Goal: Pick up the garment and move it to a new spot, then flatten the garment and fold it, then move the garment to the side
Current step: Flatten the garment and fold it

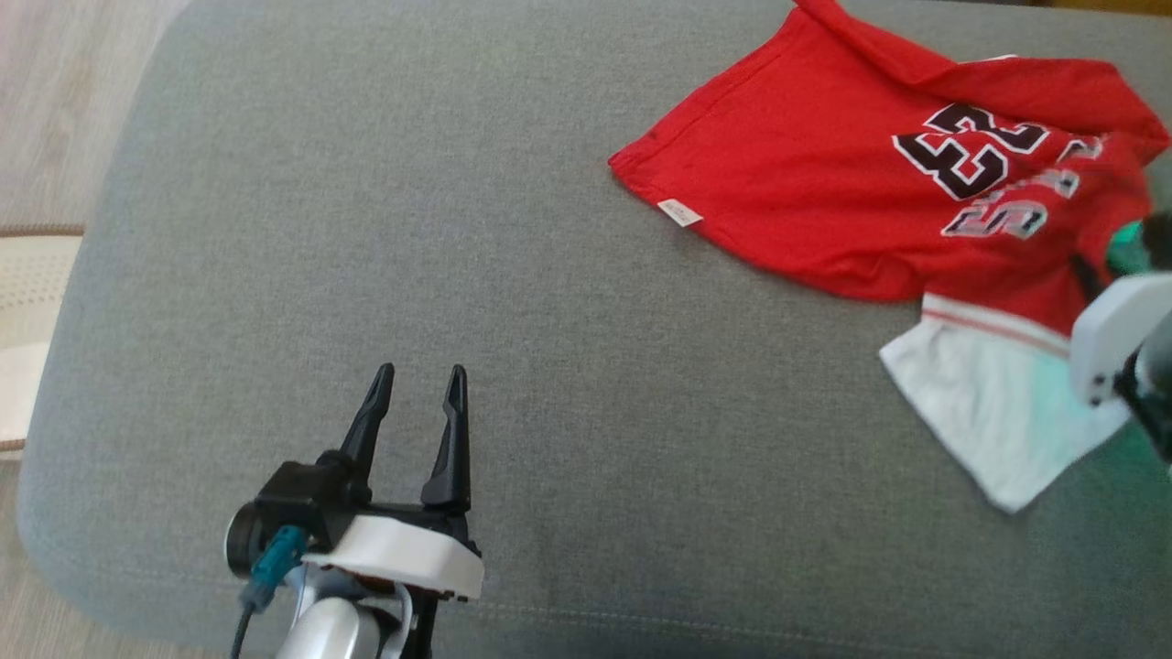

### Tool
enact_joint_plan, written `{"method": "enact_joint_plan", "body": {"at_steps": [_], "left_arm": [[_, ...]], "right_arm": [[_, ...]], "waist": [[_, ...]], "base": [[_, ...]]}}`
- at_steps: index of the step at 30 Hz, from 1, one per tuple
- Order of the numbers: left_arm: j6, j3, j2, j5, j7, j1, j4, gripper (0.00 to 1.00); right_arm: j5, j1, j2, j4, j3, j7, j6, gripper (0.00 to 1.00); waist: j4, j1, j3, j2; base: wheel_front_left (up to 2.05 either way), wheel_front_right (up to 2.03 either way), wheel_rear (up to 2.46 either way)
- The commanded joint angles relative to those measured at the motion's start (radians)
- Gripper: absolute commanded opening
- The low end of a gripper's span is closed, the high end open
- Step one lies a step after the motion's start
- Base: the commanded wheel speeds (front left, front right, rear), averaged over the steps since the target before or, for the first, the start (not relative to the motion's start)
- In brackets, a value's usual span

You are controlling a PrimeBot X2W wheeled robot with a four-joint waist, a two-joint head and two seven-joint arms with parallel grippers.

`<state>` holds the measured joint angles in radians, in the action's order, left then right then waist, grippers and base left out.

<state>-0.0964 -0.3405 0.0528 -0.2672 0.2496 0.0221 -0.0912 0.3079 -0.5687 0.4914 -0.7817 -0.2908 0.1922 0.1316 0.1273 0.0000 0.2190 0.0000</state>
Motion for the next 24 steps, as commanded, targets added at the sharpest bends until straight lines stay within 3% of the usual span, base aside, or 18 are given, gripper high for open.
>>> {"method": "enact_joint_plan", "body": {"at_steps": [1, 8, 9, 11, 12, 13, 18, 24], "left_arm": [[-0.003, 0.031, -0.003, -0.009, 0.012, 0.032, 0.039, 1.0], [0.004, 0.028, -0.003, -0.003, 0.012, 0.05, 0.036, 1.0], [0.005, 0.027, -0.003, -0.001, 0.012, 0.053, 0.035, 1.0], [0.005, 0.028, -0.003, 0.0, 0.012, 0.056, 0.033, 1.0], [0.004, 0.029, -0.003, 0.001, 0.012, 0.057, 0.032, 1.0], [0.003, 0.031, -0.003, 0.001, 0.012, 0.056, 0.031, 1.0], [-0.001, 0.042, -0.003, 0.001, 0.012, 0.05, 0.029, 1.0], [-0.004, 0.067, -0.003, 0.008, 0.012, 0.042, 0.032, 1.0]], "right_arm": [[-0.034, -0.05, 0.034, -0.001, -0.002, -0.038, -0.001, 0.0], [-0.11, -0.146, 0.029, -0.104, 0.004, -0.118, -0.001, 0.0], [-0.116, -0.158, 0.025, -0.122, 0.004, -0.127, -0.001, 0.15], [-0.127, -0.177, 0.016, -0.154, 0.006, -0.145, -0.001, 0.58], [-0.13, -0.184, 0.009, -0.167, 0.007, -0.154, -0.001, 0.92], [-0.131, -0.189, 0.002, -0.179, 0.008, -0.166, -0.001, 1.0], [-0.101, -0.176, -0.028, -0.2, -0.012, -0.249, -0.001, 1.0], [-0.055, -0.124, -0.058, -0.136, -0.025, -0.365, -0.001, 1.0]], "waist": [[0.004, 0.0, 0.011, 0.0], [0.012, 0.0, 0.037, 0.0], [0.013, 0.0, 0.04, 0.0], [0.01, 0.0, 0.042, 0.0], [0.008, 0.0, 0.041, 0.0], [0.004, 0.0, 0.039, 0.0], [-0.035, 0.0, 0.007, 0.0], [-0.096, 0.0, -0.046, 0.0]], "base": [[0.0, 0.0, 0.0], [0.0, 0.0, 0.0], [0.0, 0.0, 0.0], [0.0, 0.0, 0.0], [0.0, 0.0, 0.0], [0.0, 0.0, 0.0], [0.0, 0.0, 0.0], [0.0, 0.0, 0.0]]}}
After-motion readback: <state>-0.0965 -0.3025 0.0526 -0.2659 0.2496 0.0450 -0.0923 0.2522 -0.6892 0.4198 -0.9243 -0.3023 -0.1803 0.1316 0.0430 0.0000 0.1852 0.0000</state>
